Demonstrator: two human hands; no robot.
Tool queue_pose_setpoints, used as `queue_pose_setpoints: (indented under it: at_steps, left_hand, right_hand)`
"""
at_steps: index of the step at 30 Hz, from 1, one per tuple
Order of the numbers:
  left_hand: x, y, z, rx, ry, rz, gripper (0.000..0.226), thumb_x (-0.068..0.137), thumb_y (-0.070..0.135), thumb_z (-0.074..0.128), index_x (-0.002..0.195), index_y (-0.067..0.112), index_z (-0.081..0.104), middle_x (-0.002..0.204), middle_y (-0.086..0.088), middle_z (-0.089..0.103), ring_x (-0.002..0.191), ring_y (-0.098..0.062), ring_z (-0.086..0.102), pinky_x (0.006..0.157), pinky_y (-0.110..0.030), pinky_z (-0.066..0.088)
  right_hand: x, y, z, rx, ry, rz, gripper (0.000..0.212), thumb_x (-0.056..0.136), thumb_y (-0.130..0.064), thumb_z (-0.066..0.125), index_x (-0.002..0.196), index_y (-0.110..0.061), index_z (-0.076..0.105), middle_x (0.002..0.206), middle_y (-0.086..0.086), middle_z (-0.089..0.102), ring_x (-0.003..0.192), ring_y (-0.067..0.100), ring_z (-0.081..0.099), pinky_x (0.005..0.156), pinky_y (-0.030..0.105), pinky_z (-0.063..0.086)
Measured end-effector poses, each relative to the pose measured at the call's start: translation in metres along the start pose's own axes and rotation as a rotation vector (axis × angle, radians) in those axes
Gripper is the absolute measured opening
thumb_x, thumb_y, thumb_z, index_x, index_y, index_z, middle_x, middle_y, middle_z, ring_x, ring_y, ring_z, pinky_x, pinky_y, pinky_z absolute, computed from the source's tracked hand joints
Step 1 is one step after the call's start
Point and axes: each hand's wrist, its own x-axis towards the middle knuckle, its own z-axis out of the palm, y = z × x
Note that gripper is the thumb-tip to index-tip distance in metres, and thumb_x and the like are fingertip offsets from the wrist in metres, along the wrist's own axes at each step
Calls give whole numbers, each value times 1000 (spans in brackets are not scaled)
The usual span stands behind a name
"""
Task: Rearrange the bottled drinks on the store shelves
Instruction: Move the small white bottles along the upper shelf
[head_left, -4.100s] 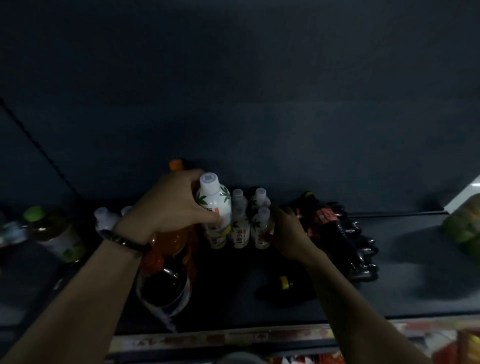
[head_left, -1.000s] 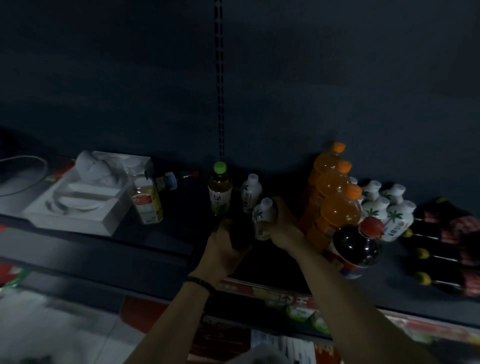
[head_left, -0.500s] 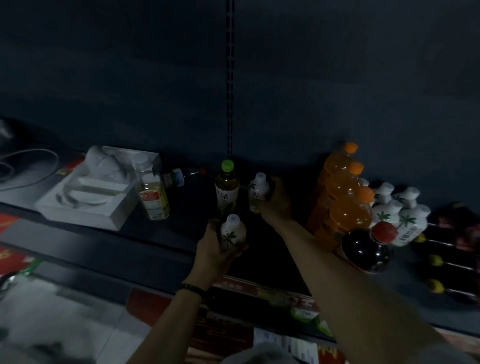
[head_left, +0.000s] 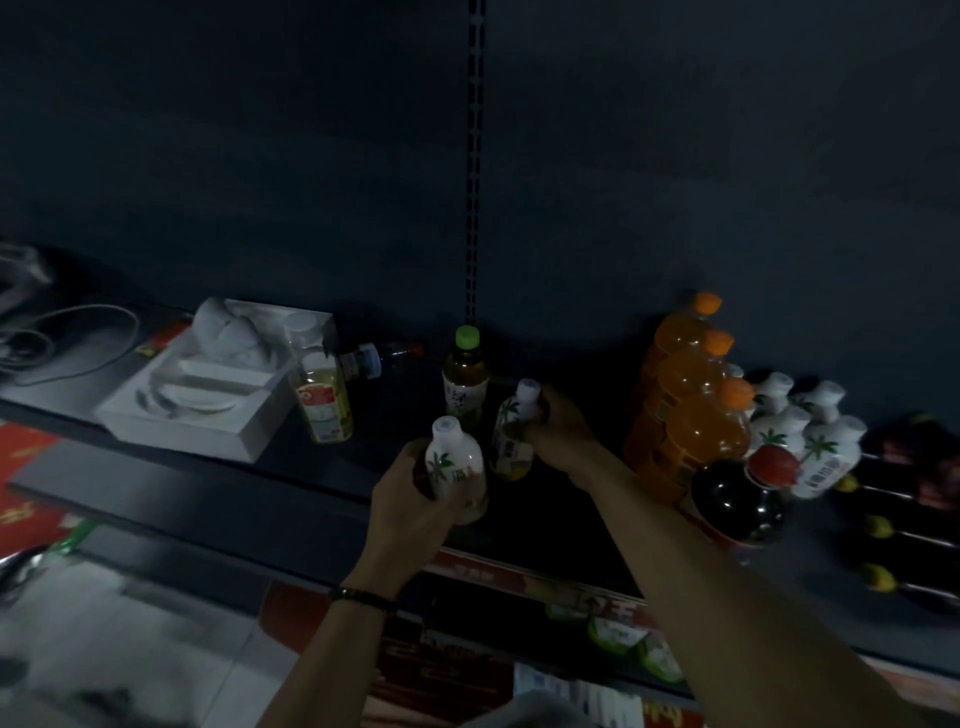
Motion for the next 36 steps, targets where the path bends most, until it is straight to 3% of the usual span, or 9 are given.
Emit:
queue_pose_setpoints:
  at_steps: [2, 5, 11, 16, 20, 27, 32, 34, 36]
  left_hand:
    - [-2, 24, -10, -82, 41, 47, 39, 85, 31, 87, 118, 34, 65, 106, 12, 76, 93, 4, 72, 71, -13, 57]
    - [-4, 68, -25, -222, 38, 124, 37, 82, 28, 85, 116, 28, 70, 102, 6, 80, 92, -5, 78, 72, -19, 61]
    - [-3, 162, -32, -356, -39, 276, 39, 72, 23, 84, 109, 19, 73, 99, 1, 83, 89, -12, 80, 71, -21, 61]
    - [-2, 232, 1, -336, -150, 389, 39, 70, 32, 81, 105, 17, 75, 95, 5, 83, 85, -8, 80, 68, -18, 60]
    - [-3, 265, 52, -232, -211, 455, 46, 69, 43, 82, 110, 23, 75, 100, 12, 82, 90, -3, 78, 74, -18, 61]
    - [-3, 295, 139, 48, -293, 557, 51, 69, 37, 94, 115, 32, 72, 104, 16, 80, 95, 0, 76, 85, -27, 63]
    - [-3, 306, 192, 273, -380, 539, 51, 64, 42, 96, 109, 38, 73, 100, 21, 78, 89, 4, 74, 84, -31, 62]
    - [0, 301, 210, 361, -370, 514, 47, 62, 45, 96, 102, 35, 73, 94, 19, 78, 83, 3, 74, 80, -34, 63]
    - [3, 296, 222, 484, -355, 497, 46, 59, 51, 93, 94, 33, 71, 90, 14, 75, 81, -2, 72, 74, -36, 60]
  right_hand:
    - [-6, -12, -13, -6, -44, -41, 66, 86, -28, 84, 145, -31, 55, 140, -1, 65, 123, 18, 65, 104, 39, 56]
    - [-27, -48, -41, -22, -53, -192, 63, 91, -27, 82, 147, -28, 53, 136, -6, 67, 122, 12, 65, 108, 41, 56]
    - [-101, -127, -128, 104, -2, -365, 33, 98, -25, 73, 129, -21, 63, 117, -4, 78, 108, 13, 76, 86, 39, 66]
    - [-159, -139, -204, 44, 131, -412, 41, 91, -35, 72, 128, -21, 66, 111, -2, 80, 101, 13, 78, 79, 30, 64]
    - [-183, -110, -263, 57, 253, -426, 34, 94, -22, 74, 127, -14, 67, 112, 6, 79, 101, 19, 79, 77, 31, 64]
    - [-174, 3, -345, 35, 295, -291, 44, 86, -36, 86, 123, -25, 66, 115, 5, 78, 105, 25, 78, 86, 55, 64]
    - [-138, 98, -332, -258, 301, -178, 47, 81, -39, 90, 119, -35, 62, 102, -14, 74, 89, 3, 70, 74, 20, 52]
    - [-126, 125, -318, -320, 272, -132, 60, 80, -42, 90, 130, -31, 59, 107, -10, 73, 91, 11, 70, 73, 21, 52]
    - [-115, 147, -307, -338, 248, -111, 53, 79, -43, 89, 120, -27, 58, 100, -9, 73, 87, 14, 69, 73, 28, 54]
